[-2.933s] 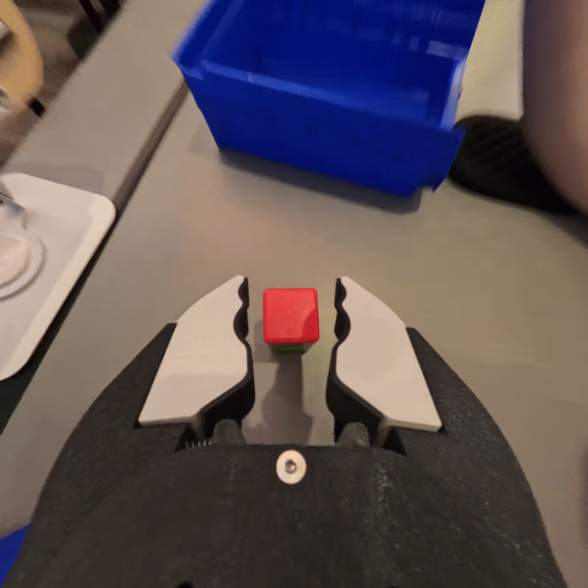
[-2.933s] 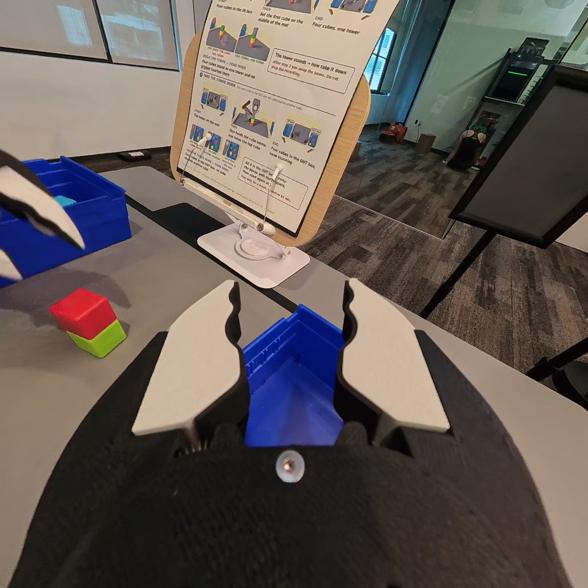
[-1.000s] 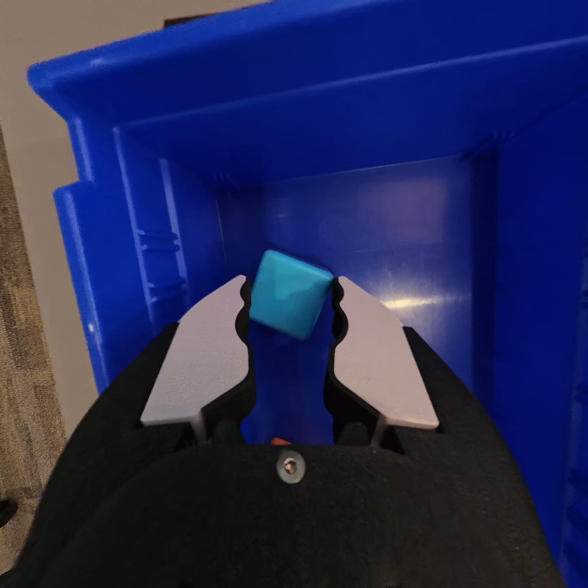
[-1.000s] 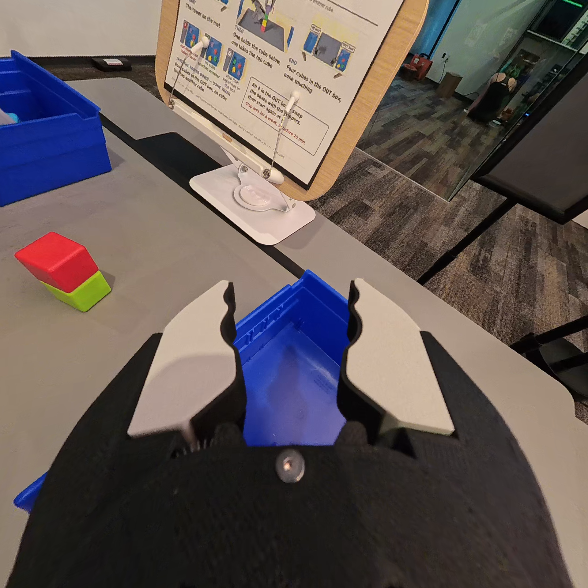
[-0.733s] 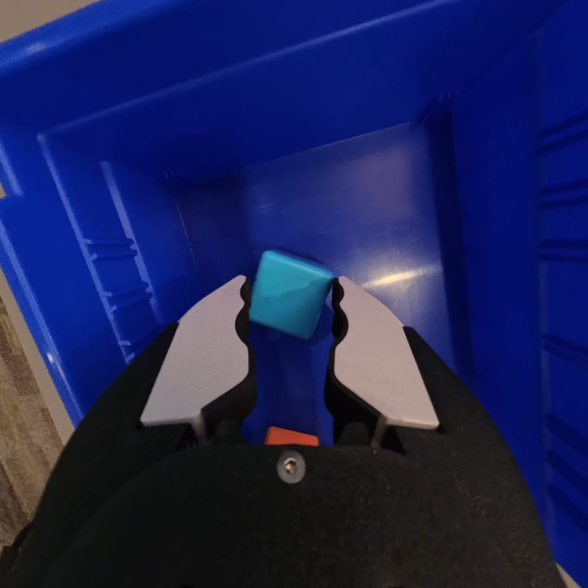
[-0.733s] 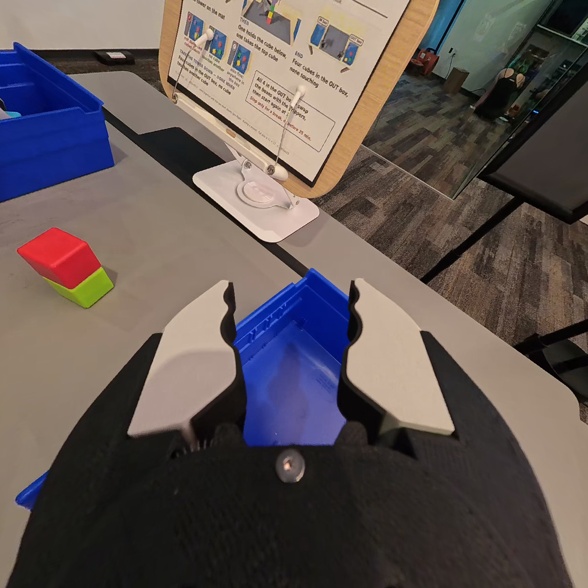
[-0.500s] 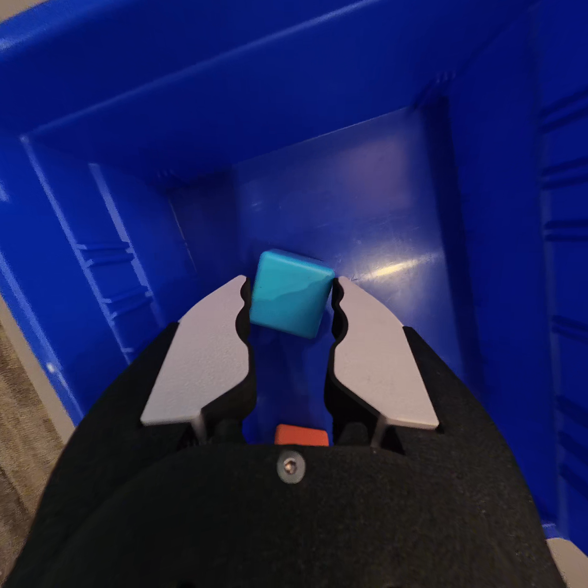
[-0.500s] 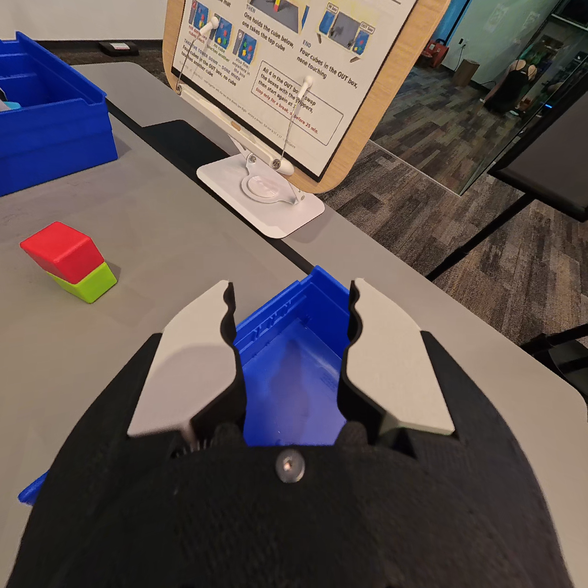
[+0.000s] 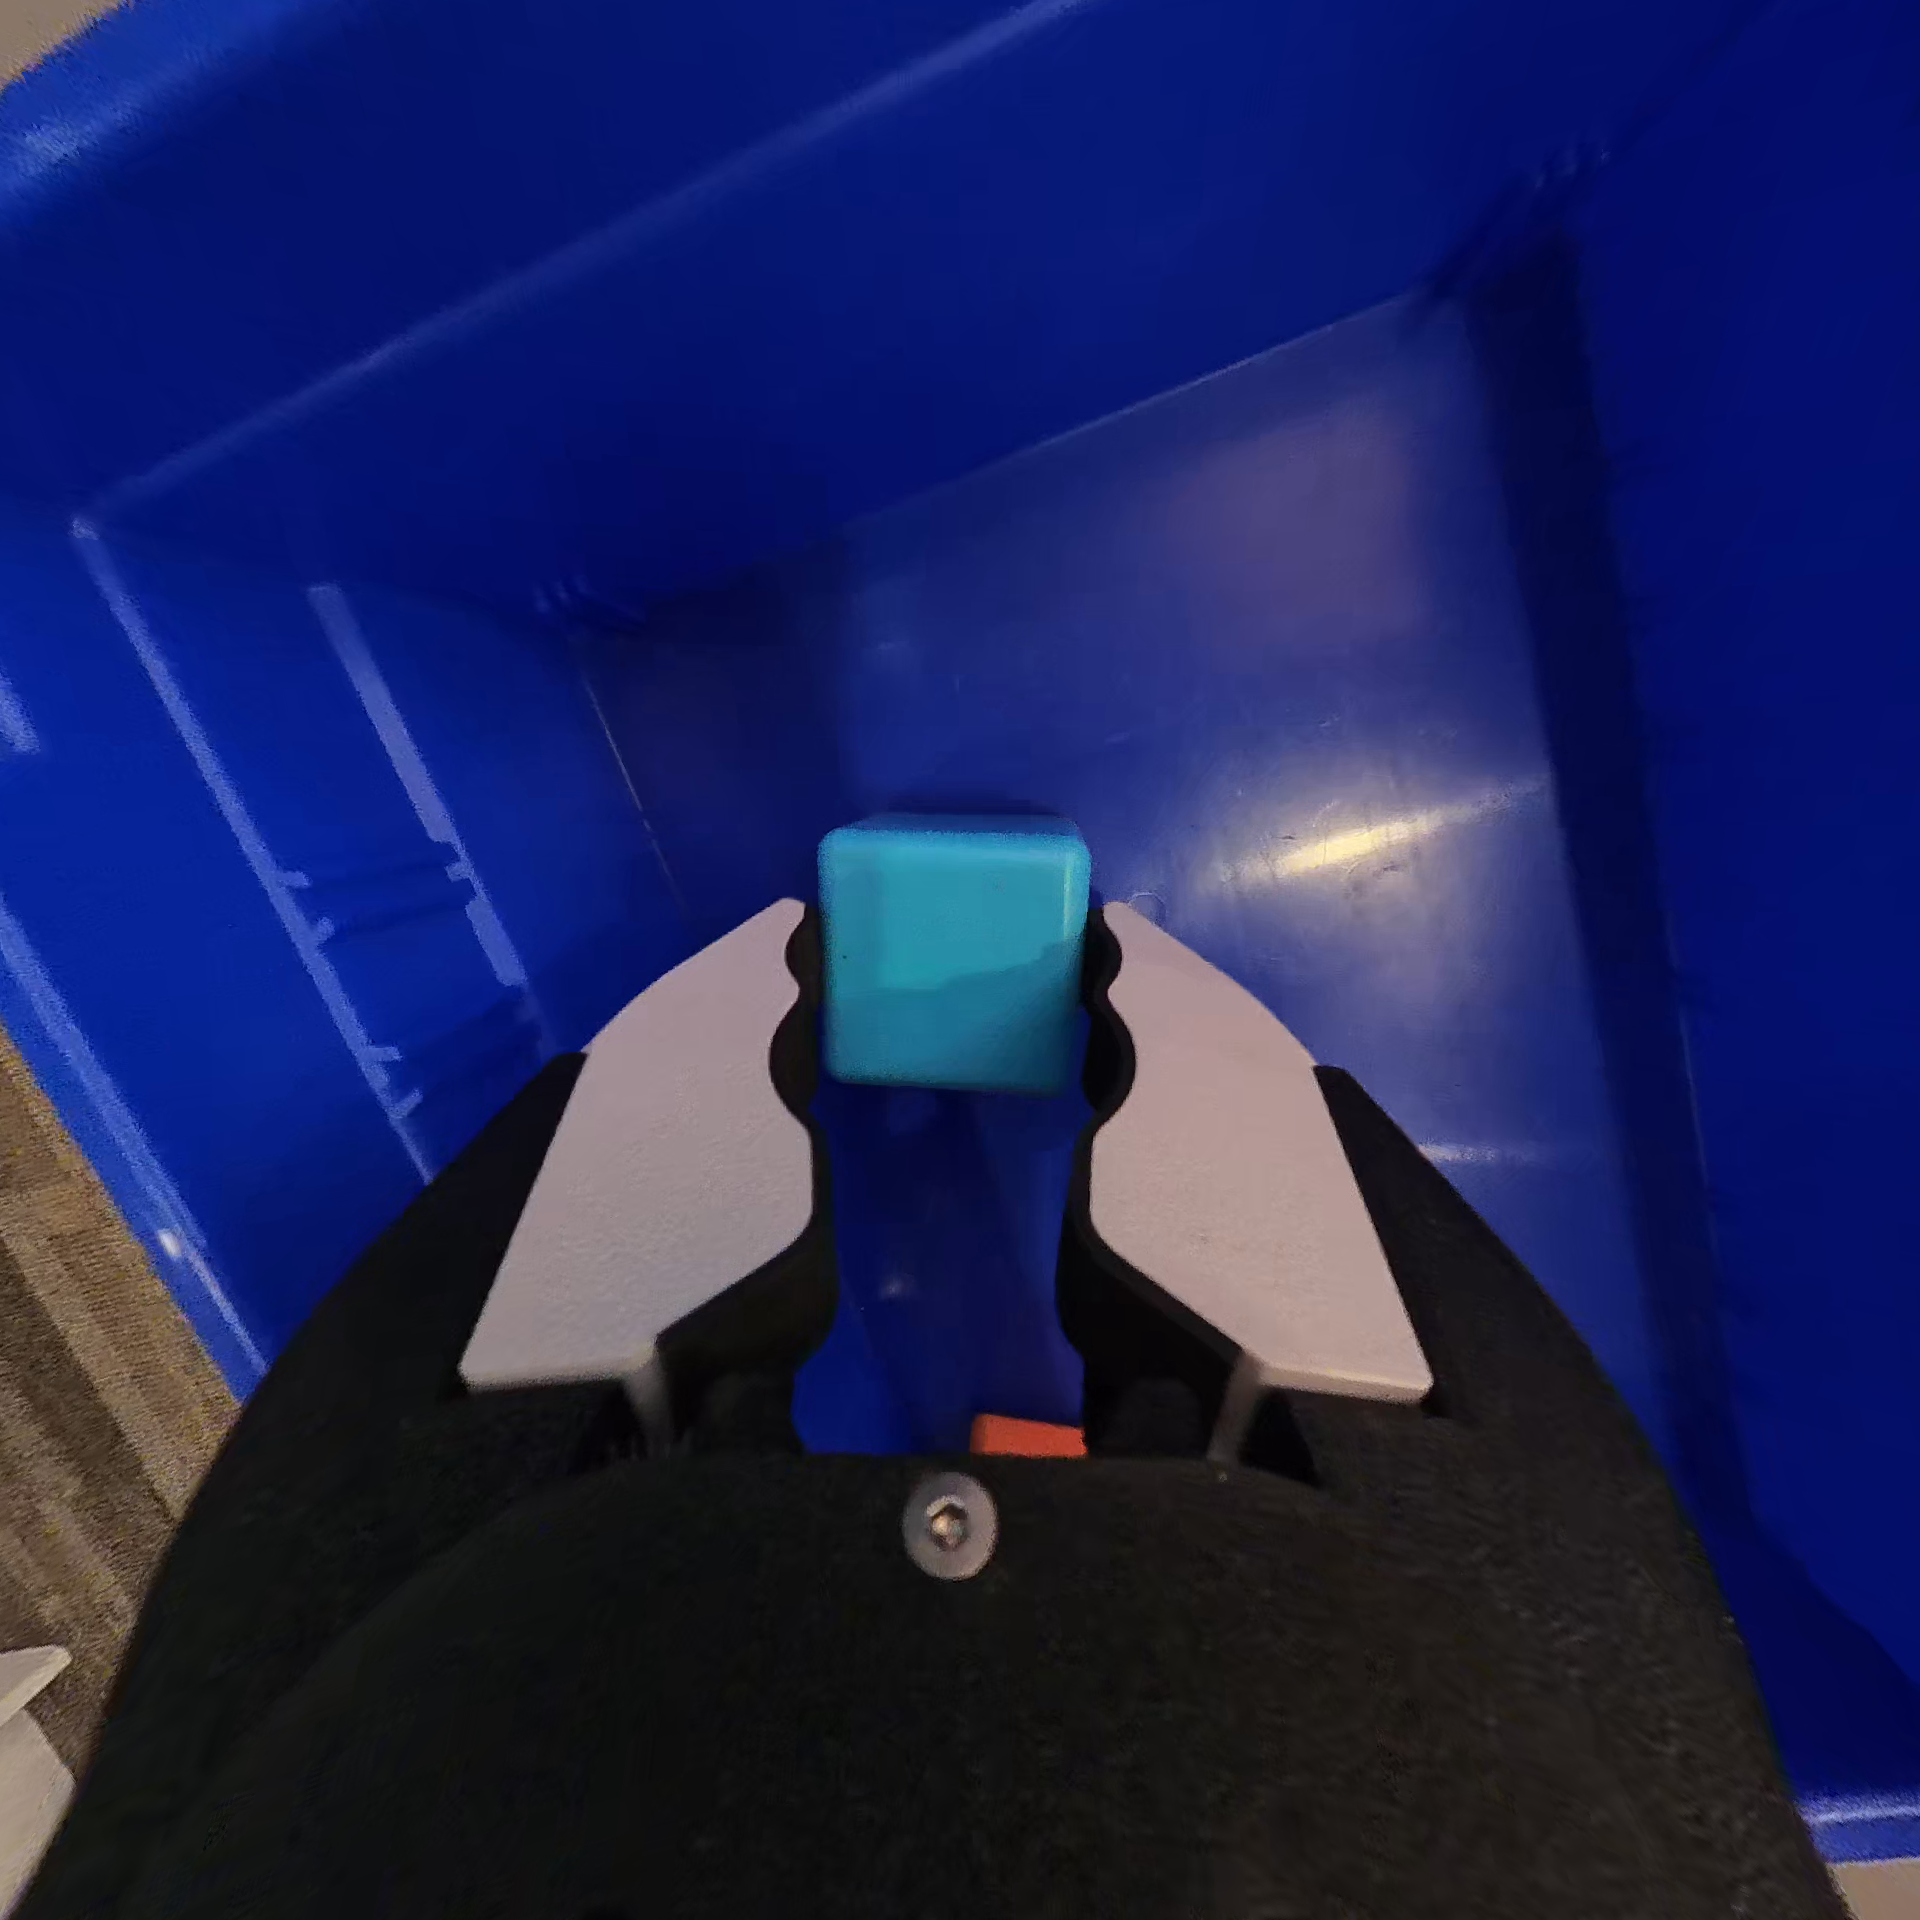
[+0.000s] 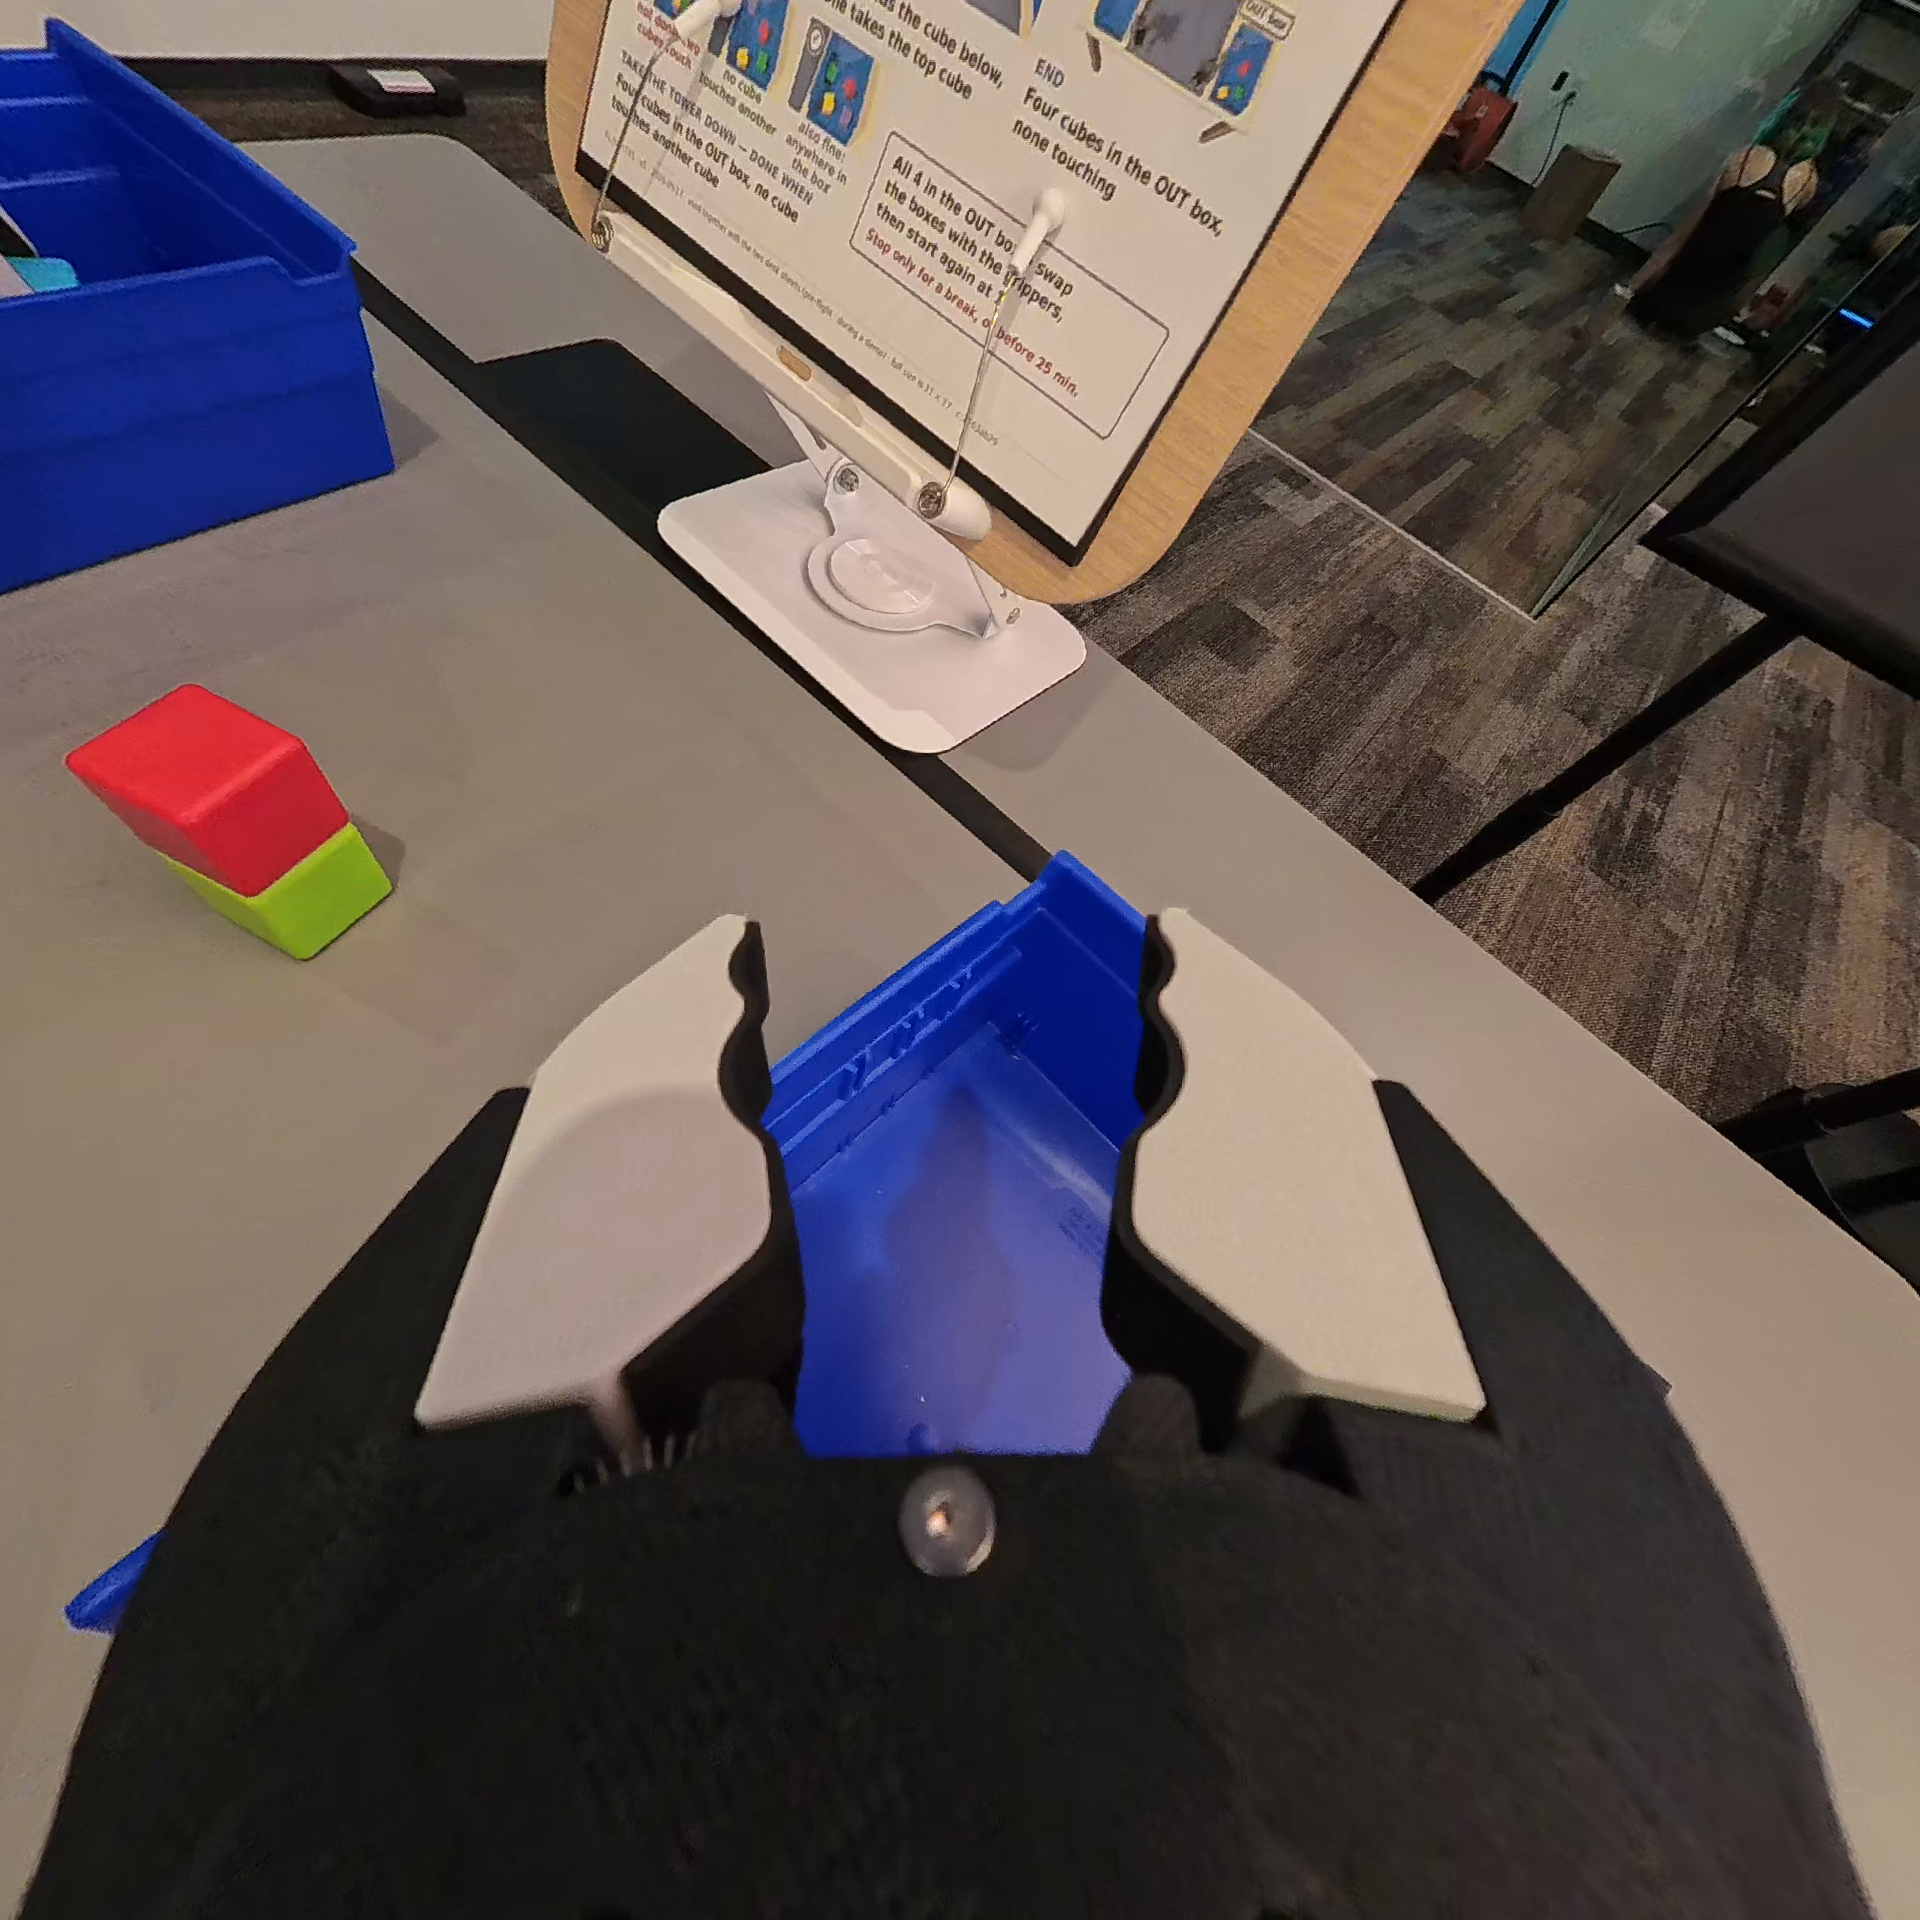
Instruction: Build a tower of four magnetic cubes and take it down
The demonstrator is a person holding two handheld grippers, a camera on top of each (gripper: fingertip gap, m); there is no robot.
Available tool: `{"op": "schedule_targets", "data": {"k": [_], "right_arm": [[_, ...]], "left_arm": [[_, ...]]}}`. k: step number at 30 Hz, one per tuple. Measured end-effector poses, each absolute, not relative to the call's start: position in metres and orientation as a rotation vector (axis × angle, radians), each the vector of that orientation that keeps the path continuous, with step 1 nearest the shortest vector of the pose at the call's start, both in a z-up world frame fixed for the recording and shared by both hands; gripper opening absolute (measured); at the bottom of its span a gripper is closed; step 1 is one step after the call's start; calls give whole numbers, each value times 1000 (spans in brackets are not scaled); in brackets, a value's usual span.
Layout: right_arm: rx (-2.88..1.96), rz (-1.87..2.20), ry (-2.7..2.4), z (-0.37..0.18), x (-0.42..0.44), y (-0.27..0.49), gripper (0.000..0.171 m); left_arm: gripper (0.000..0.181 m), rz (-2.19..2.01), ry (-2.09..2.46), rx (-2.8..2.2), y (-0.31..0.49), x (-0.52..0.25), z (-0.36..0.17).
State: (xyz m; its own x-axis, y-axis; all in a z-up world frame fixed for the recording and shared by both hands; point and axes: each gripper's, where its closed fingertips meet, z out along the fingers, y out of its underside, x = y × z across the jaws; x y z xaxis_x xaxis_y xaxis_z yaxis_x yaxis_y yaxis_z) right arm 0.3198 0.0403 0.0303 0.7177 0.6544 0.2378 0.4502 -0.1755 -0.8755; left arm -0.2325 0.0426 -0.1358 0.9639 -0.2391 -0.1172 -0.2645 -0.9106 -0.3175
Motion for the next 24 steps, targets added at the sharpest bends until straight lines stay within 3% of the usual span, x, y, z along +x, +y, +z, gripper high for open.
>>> {"op": "schedule_targets", "data": {"k": [7, 13, 19, 24], "right_arm": [[-1825, 226, -880, 27, 318, 40, 70], [-1825, 229, -871, 28, 320, 40, 70], [-1826, 227, -879, 29, 319, 40, 70], [-1830, 225, -890, 27, 318, 39, 70]], "left_arm": [[48, 44, 395, -2761, 39, -223, -123], [48, 107, 412, -2535, 29, -201, -40], [48, -220, 791, -2077, -8, -49, 56], [48, -466, 1197, -1914, -39, 77, 29]]}}
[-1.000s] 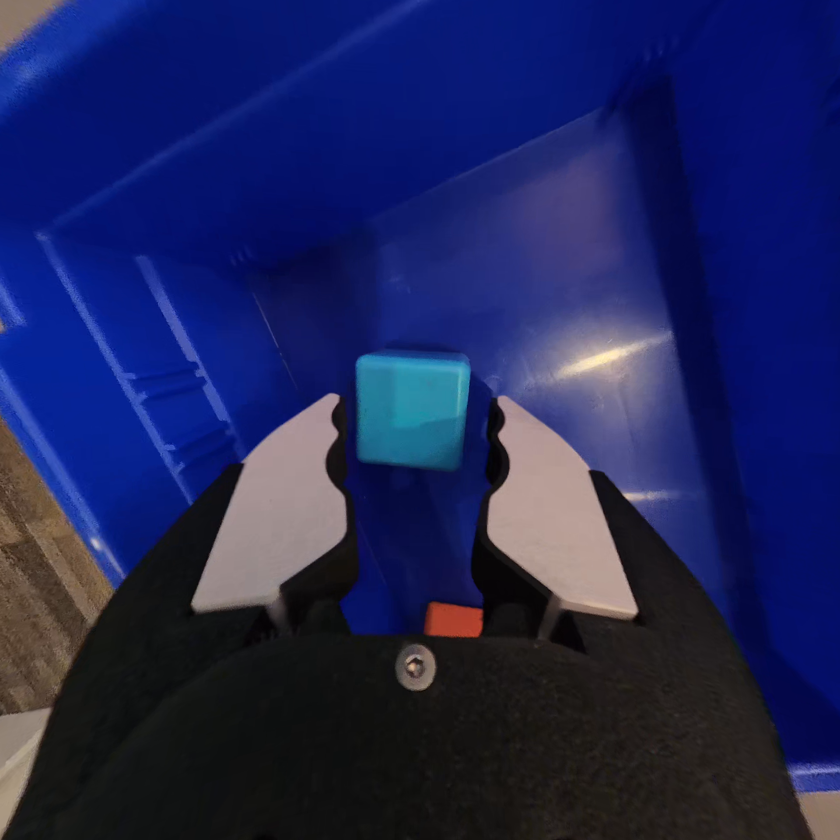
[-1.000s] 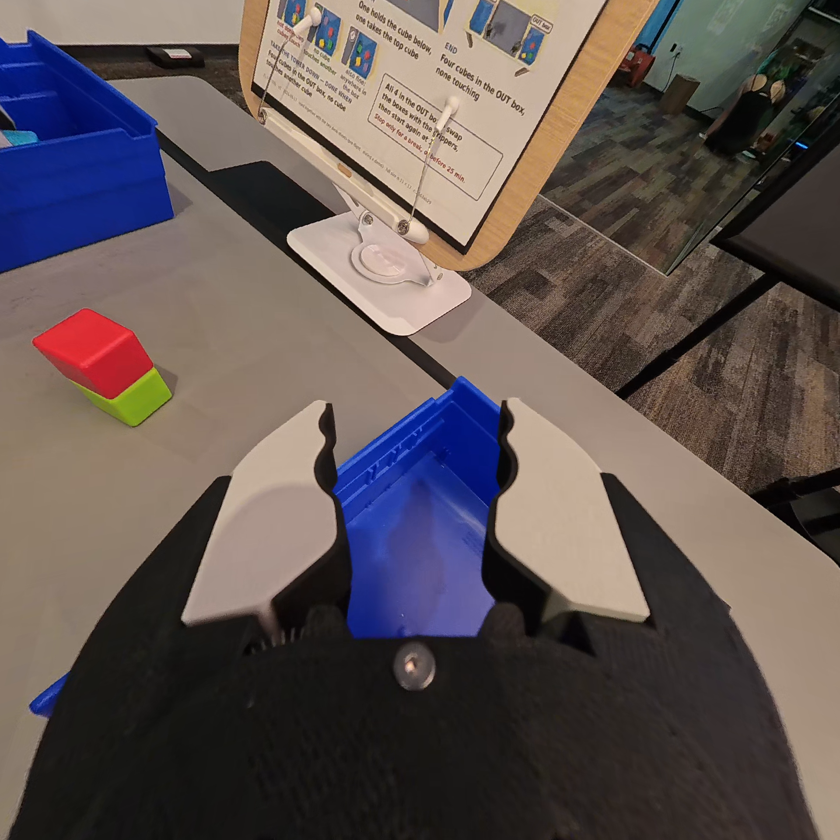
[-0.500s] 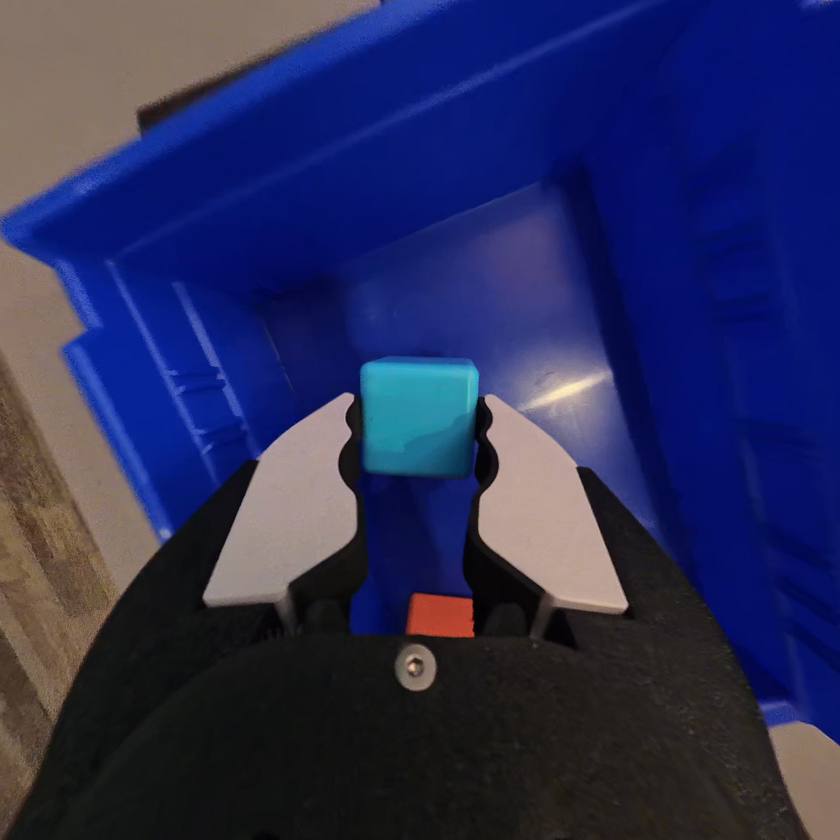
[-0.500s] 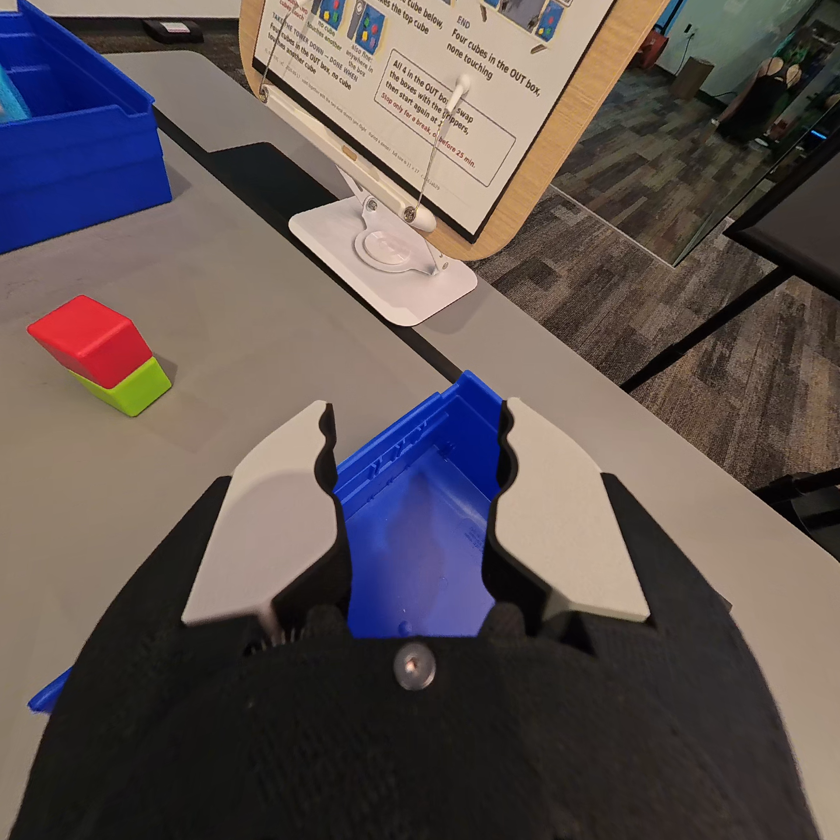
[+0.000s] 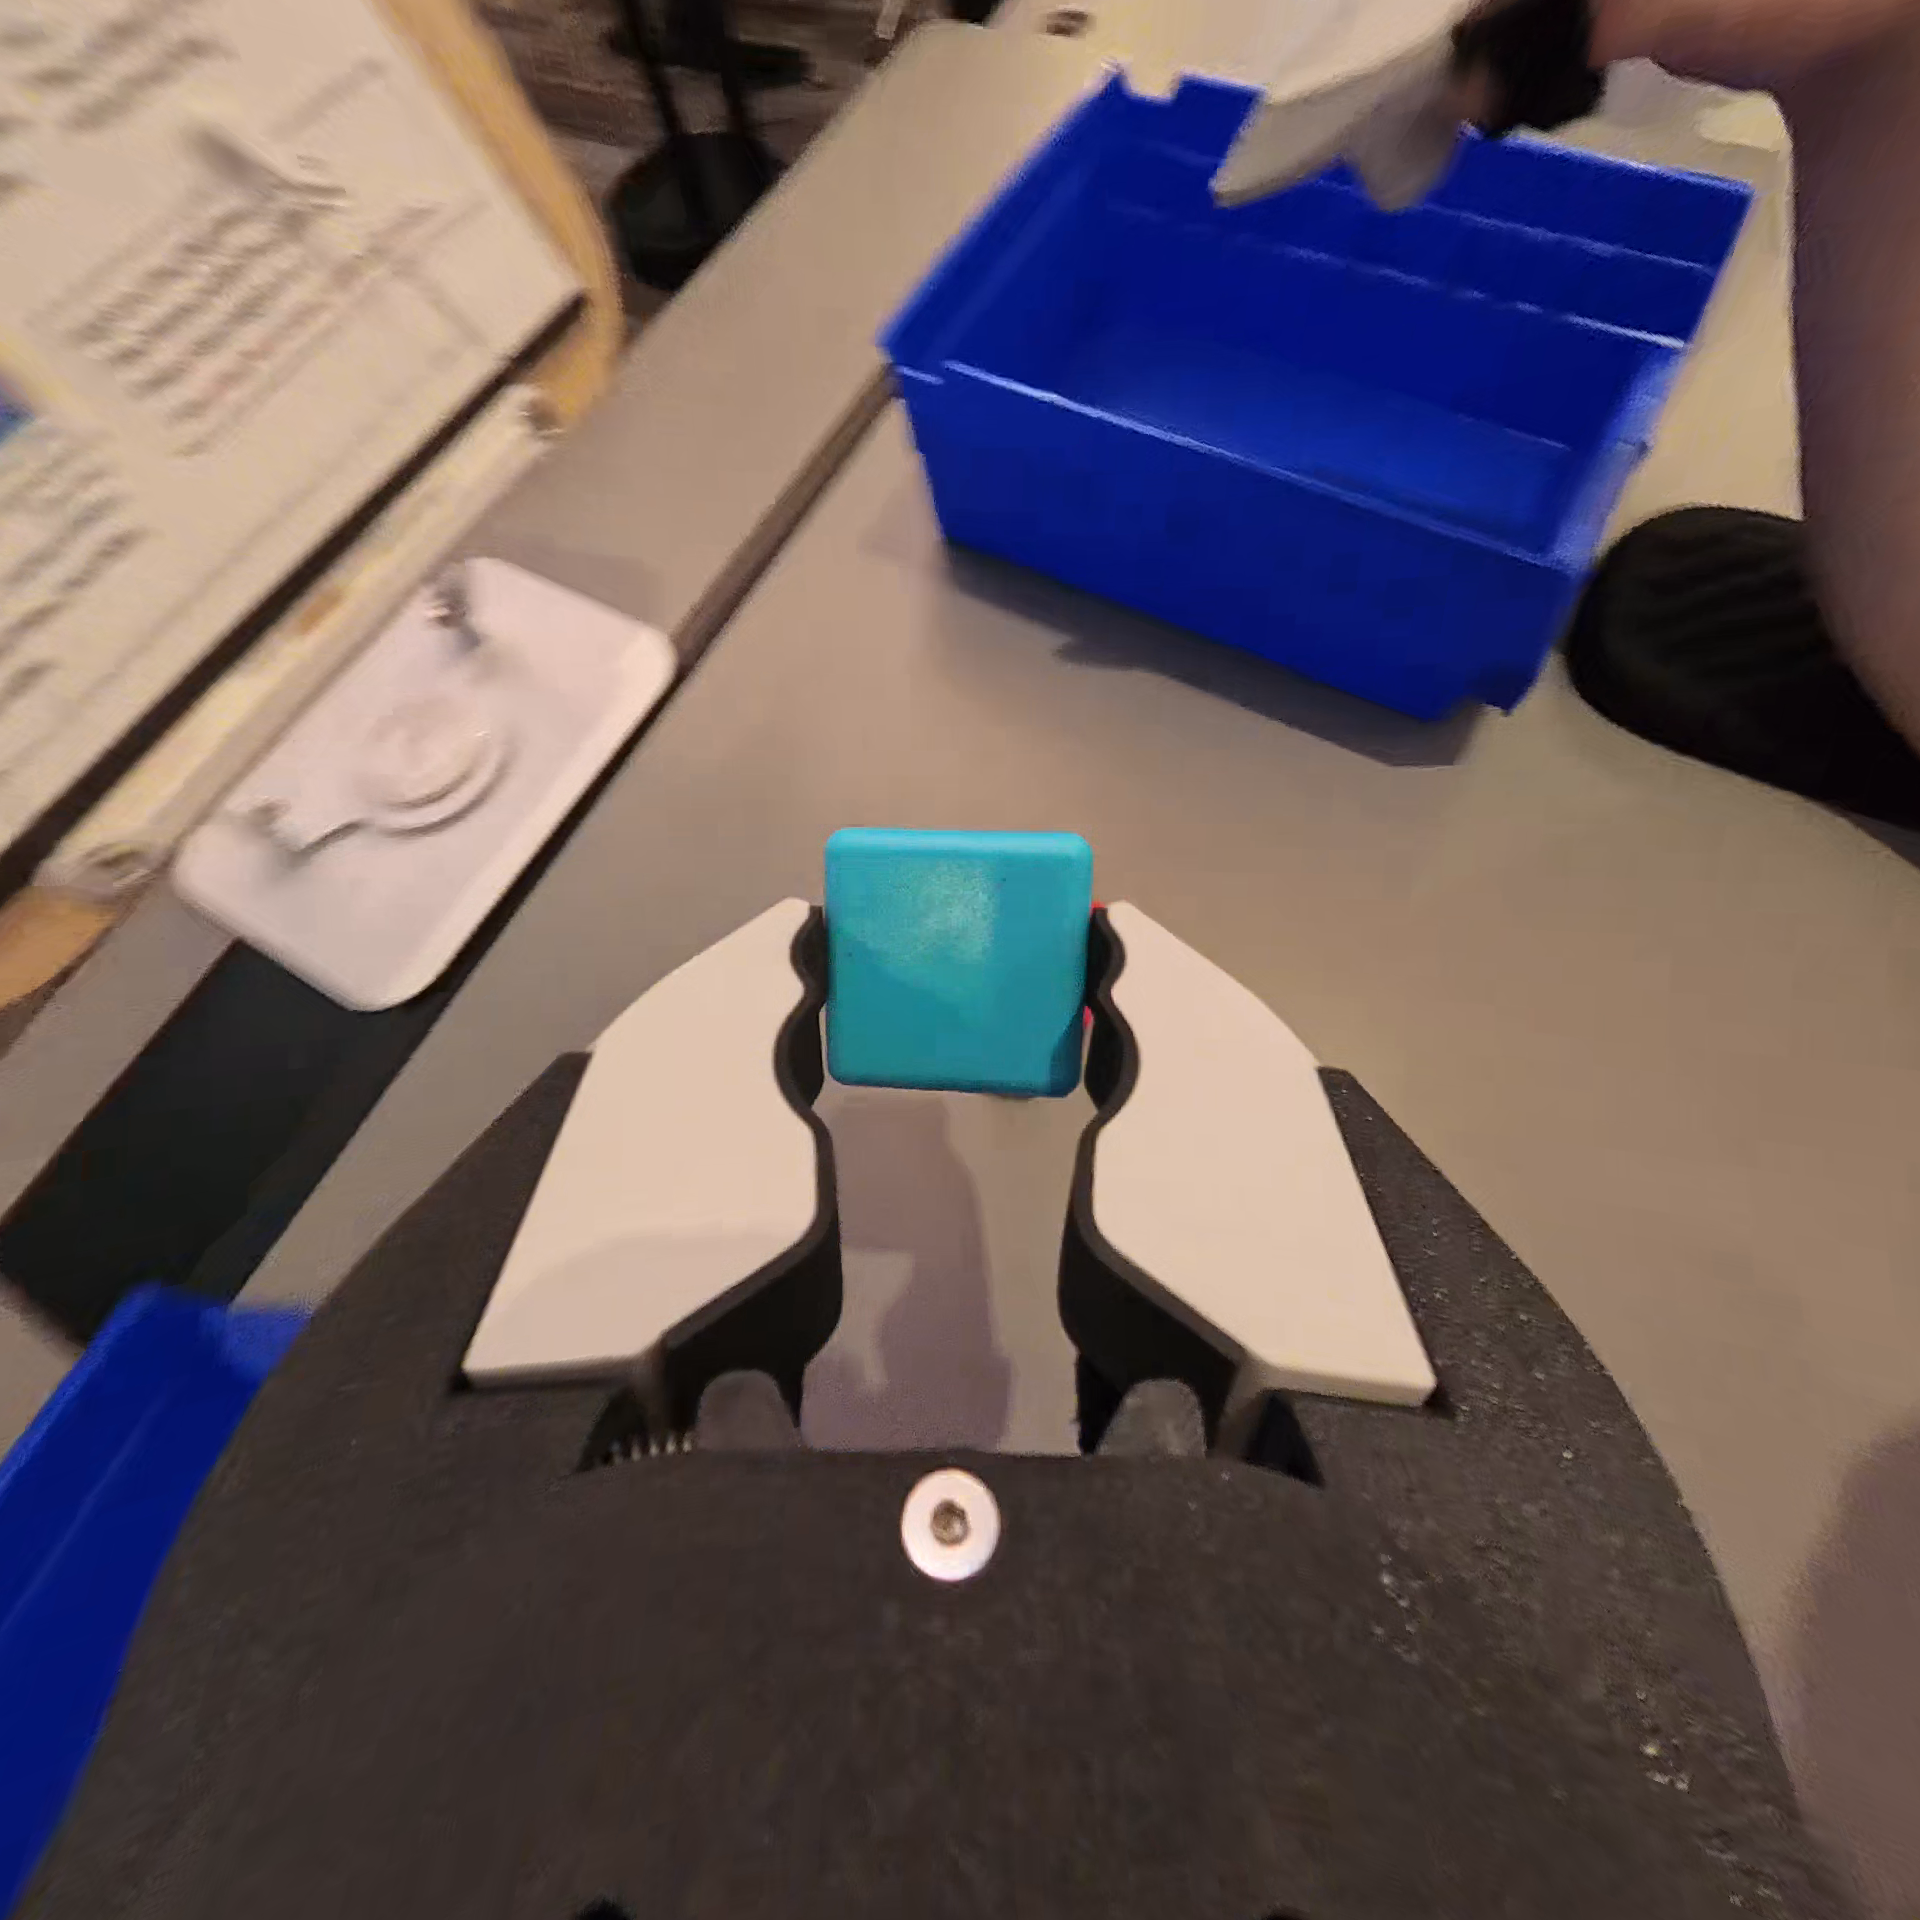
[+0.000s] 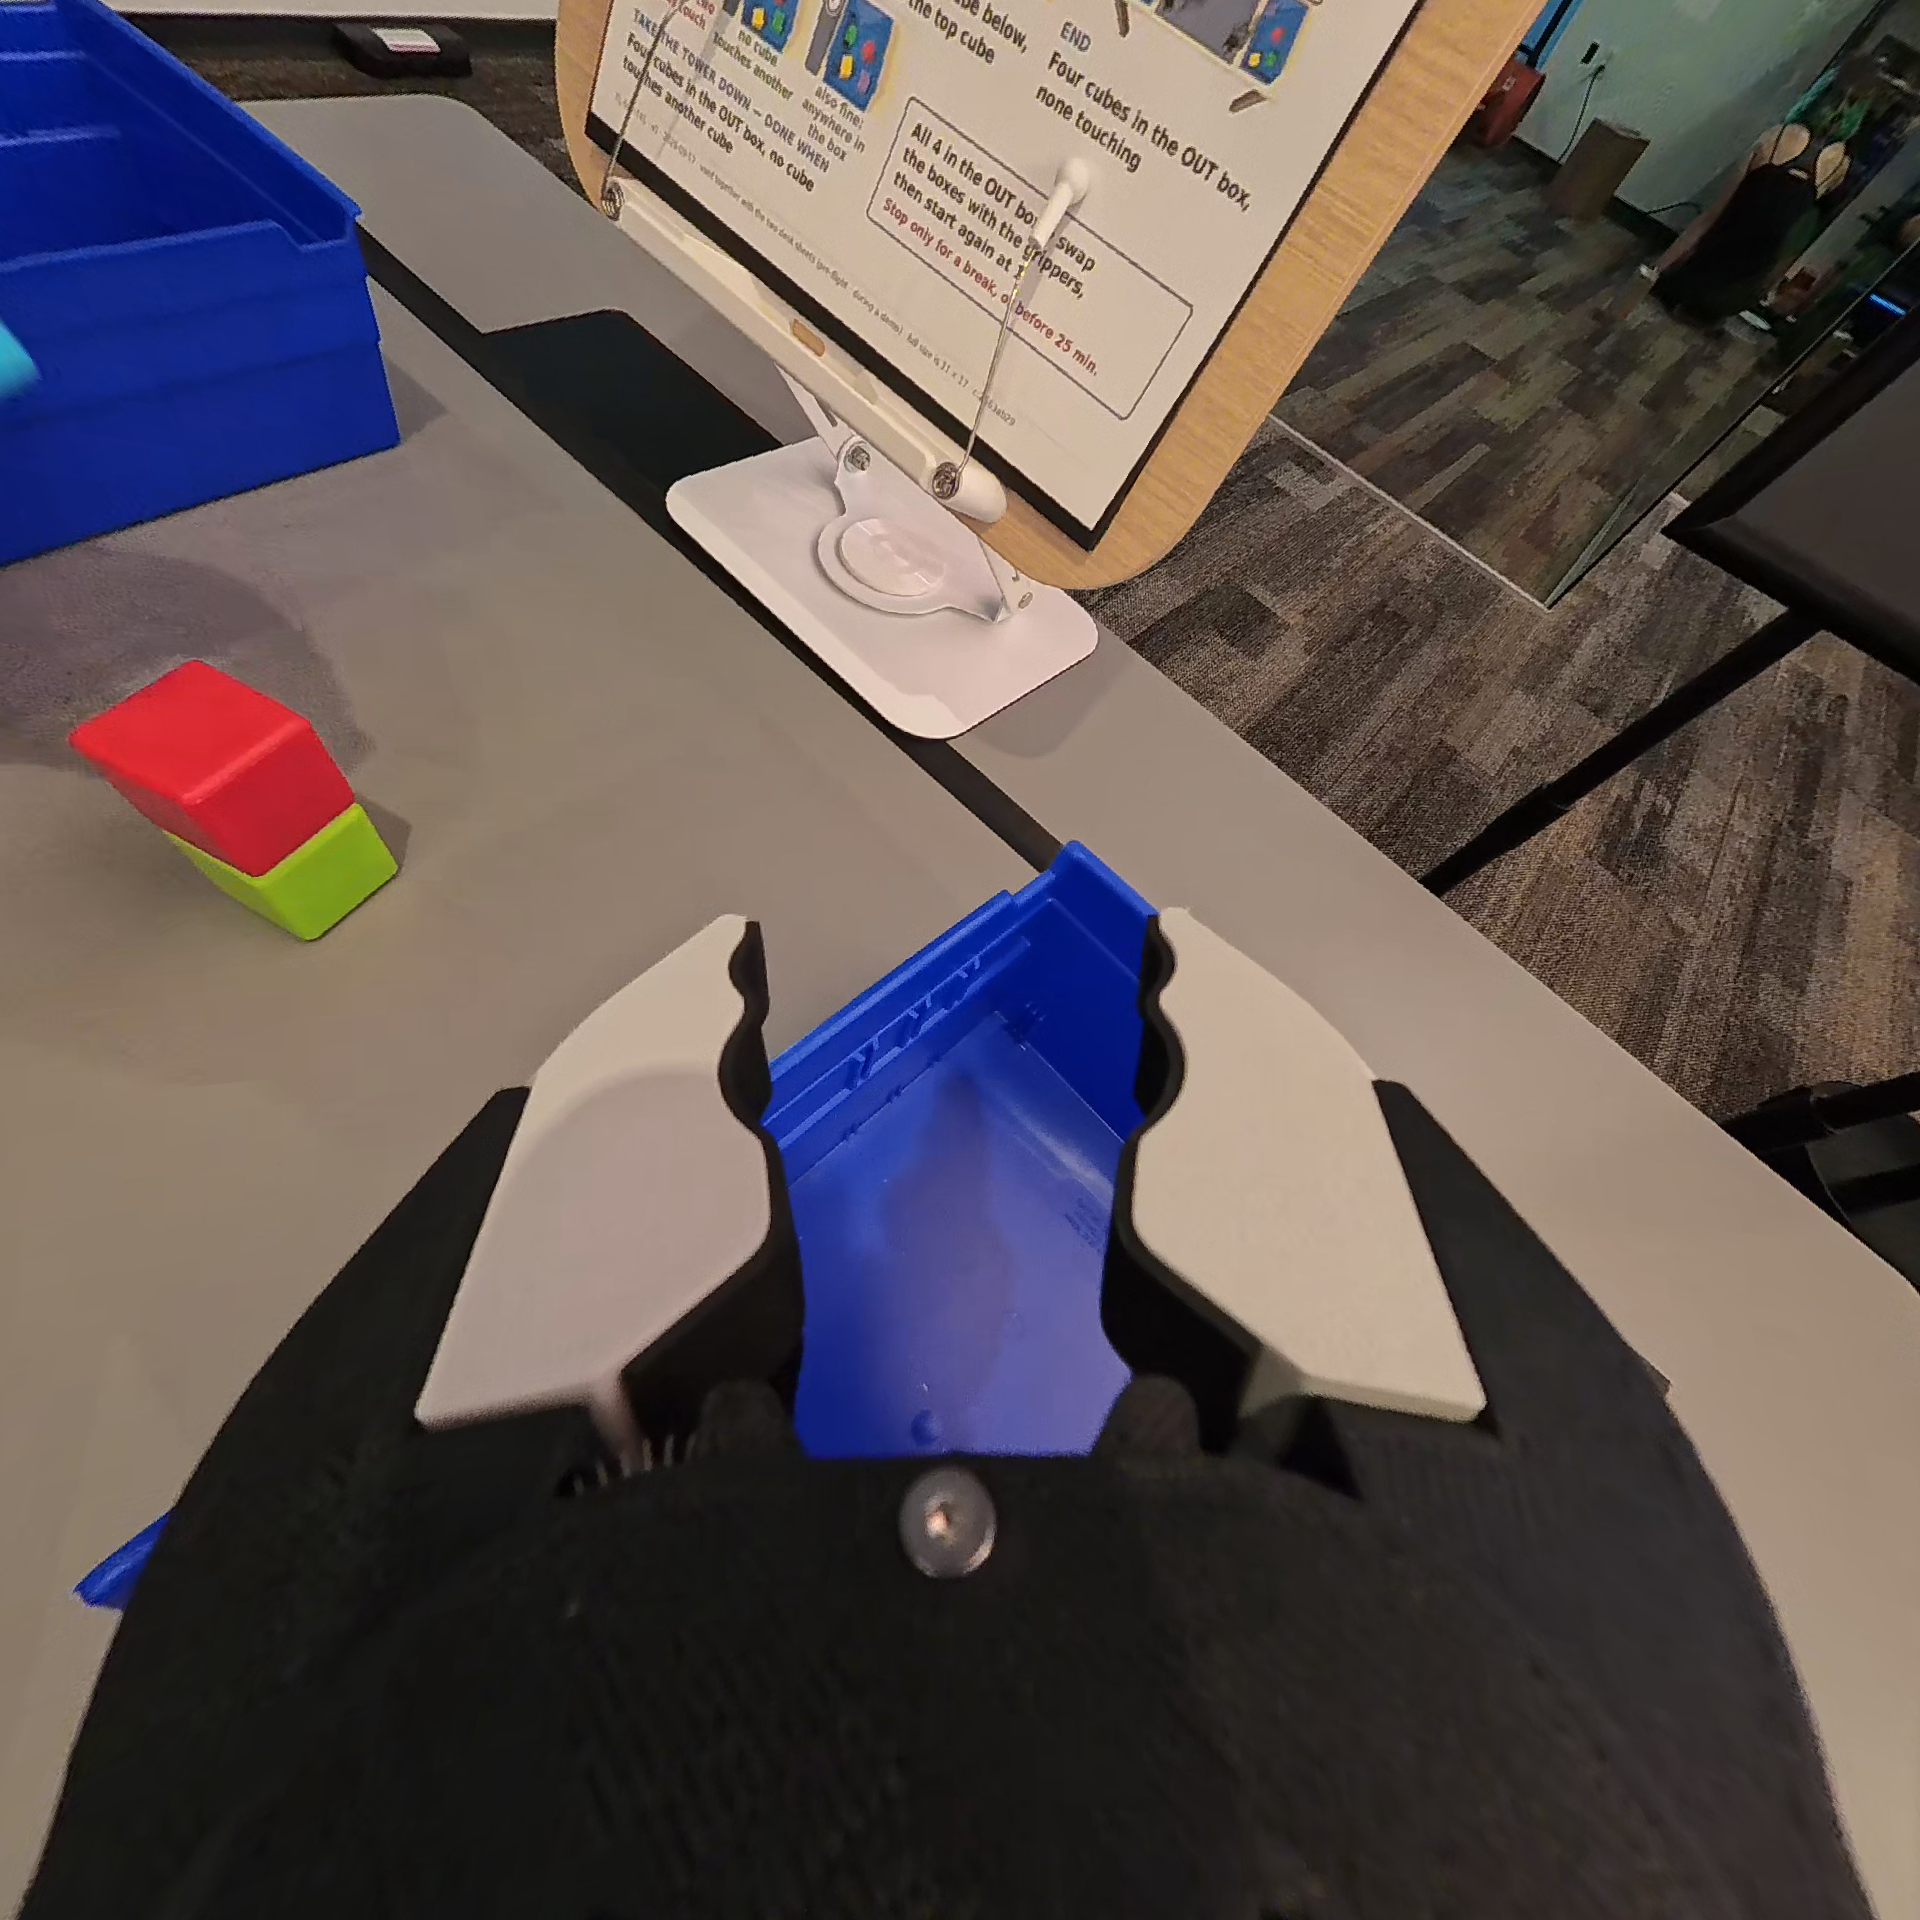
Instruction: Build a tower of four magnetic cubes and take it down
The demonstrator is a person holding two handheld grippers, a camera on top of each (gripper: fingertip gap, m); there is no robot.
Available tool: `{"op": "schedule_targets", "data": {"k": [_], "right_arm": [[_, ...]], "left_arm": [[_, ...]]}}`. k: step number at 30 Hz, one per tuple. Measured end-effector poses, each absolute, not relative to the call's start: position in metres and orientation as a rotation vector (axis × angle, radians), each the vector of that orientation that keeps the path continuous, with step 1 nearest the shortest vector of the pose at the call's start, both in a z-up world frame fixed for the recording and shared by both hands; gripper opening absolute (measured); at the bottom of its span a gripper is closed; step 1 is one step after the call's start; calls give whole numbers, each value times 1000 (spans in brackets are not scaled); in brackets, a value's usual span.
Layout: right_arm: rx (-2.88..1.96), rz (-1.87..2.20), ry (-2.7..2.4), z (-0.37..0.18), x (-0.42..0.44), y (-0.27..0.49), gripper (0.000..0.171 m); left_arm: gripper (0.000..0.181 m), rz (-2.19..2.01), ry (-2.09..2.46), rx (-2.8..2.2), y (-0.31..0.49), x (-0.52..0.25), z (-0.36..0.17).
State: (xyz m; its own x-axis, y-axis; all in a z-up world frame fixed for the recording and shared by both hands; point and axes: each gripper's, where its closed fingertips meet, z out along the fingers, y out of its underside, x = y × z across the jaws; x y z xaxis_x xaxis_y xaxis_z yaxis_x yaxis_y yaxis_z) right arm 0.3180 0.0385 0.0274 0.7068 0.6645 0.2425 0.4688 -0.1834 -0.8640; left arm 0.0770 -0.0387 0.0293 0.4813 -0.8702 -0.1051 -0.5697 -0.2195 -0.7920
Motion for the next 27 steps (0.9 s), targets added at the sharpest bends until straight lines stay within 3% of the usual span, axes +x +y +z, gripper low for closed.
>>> {"op": "schedule_targets", "data": {"k": [6, 15, 23, 27], "right_arm": [[-1819, 245, -880, 31, 320, 37, 70], [-1835, 256, -895, 27, 317, 37, 70], [-1862, 243, -932, 18, 312, 38, 70], [-1866, 241, -935, 17, 313, 38, 70]], "left_arm": [[48, -411, 1376, -1944, -32, 107, -25], [48, -363, 1458, -1985, -30, 113, -53], [50, -467, 1380, -1936, -31, 113, -29], [51, -367, 1308, -1982, -41, 56, 12]]}}
